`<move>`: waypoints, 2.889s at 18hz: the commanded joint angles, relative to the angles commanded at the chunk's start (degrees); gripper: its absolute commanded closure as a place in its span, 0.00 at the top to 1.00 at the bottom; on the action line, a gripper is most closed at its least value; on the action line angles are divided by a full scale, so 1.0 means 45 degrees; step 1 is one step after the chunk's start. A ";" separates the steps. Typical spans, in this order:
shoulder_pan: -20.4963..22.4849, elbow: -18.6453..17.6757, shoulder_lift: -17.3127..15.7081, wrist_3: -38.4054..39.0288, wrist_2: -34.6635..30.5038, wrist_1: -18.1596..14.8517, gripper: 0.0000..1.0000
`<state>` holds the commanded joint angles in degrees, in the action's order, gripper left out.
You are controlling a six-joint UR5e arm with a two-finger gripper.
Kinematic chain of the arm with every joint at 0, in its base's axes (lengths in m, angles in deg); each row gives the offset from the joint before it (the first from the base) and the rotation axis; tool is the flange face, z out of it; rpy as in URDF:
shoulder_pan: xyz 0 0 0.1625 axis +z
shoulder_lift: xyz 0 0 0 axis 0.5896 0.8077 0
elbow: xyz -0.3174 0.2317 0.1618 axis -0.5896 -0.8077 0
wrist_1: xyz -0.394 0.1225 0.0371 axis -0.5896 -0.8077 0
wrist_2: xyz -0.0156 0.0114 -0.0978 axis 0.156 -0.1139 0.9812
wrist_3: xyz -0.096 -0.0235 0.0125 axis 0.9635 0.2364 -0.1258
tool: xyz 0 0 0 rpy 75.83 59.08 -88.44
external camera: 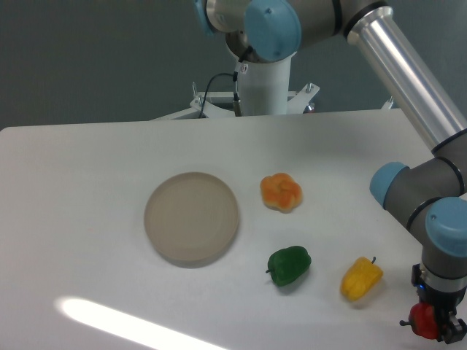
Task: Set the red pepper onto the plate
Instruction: 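Lift the held red pepper with the gripper and swing toward the plate, then carry the red pepper over the plate and lower it, then hold the red pepper on the plate surface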
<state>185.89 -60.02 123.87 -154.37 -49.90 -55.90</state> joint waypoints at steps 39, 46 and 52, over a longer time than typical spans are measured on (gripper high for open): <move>-0.6249 -1.1231 -0.8225 0.8824 0.0566 -0.0334 0.44; -0.6406 -1.0997 -0.7169 0.8985 0.0547 0.0761 0.44; -0.6387 -1.0977 -0.6719 0.8789 0.0606 0.1250 0.44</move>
<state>157.15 -109.41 93.63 -114.82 -47.17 -50.28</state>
